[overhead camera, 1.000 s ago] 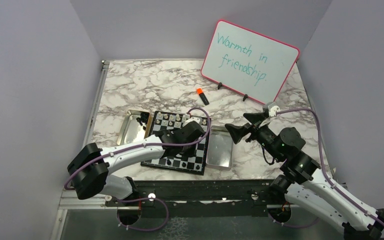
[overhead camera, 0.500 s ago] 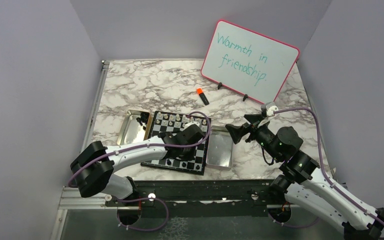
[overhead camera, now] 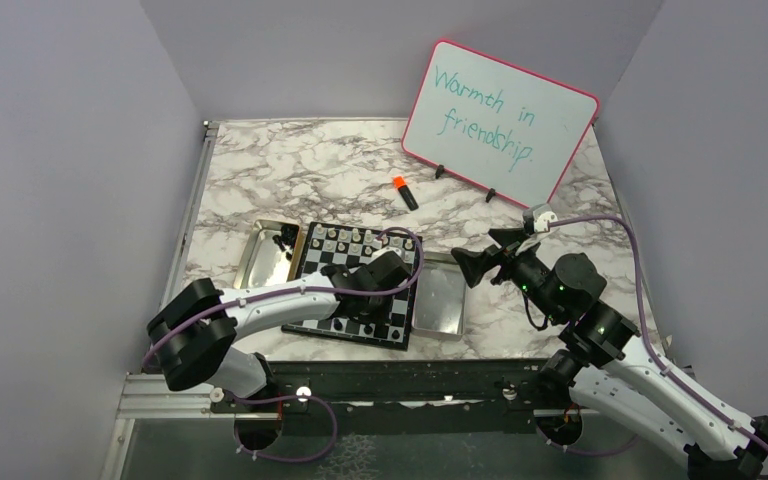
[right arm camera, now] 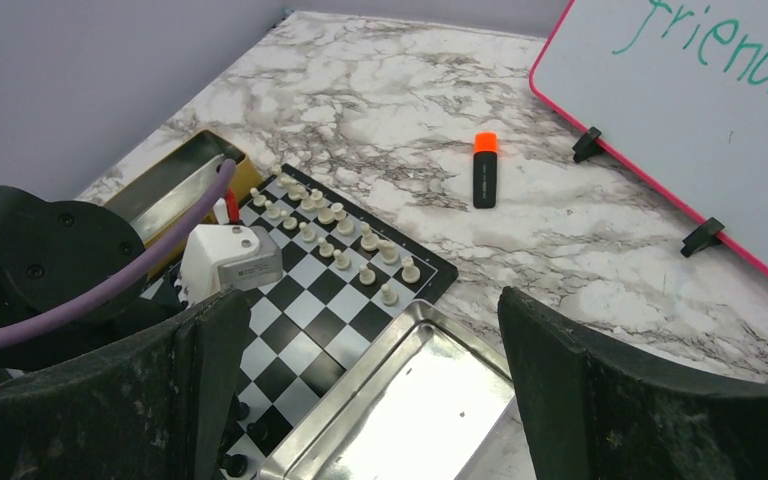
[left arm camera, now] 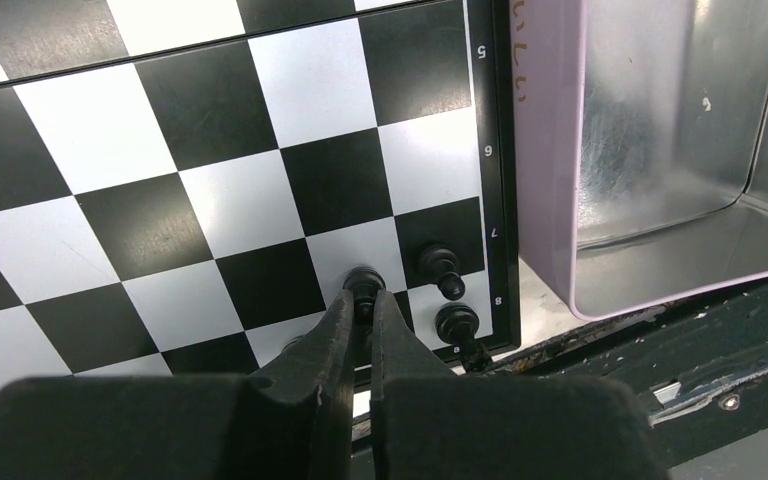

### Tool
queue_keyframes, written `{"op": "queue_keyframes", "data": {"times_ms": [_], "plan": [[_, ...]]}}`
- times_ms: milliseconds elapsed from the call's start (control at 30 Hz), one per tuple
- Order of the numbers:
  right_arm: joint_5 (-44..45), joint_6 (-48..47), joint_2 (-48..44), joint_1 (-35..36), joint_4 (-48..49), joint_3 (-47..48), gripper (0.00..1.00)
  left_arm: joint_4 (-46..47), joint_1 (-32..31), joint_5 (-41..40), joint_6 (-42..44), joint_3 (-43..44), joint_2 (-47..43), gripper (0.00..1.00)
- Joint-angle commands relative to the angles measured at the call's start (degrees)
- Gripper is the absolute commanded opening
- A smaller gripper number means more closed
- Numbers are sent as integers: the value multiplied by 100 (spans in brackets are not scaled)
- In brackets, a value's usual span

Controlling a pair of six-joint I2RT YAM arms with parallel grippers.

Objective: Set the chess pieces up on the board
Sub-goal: Place the chess piece on the chessboard.

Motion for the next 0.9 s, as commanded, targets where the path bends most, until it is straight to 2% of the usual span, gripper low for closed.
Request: {"op": "queue_keyframes", "data": {"times_ms": [0, 267, 433, 700, 867], "plan": [[51, 92, -30, 19, 56, -29, 100, 92, -34, 26, -21, 5, 51, 8], [21, 93, -15, 17, 72, -48, 100, 137, -34, -36, 10, 39, 127, 10], [26, 93, 2, 16, 48, -49, 100, 117, -34, -52, 26, 35, 87, 23], [-133, 108, 67, 17, 69, -35, 100, -10, -7, -413, 152, 453, -92, 33], [-29, 356, 216, 16, 25, 7, 100, -169, 381, -518, 528, 864, -280, 34]]}}
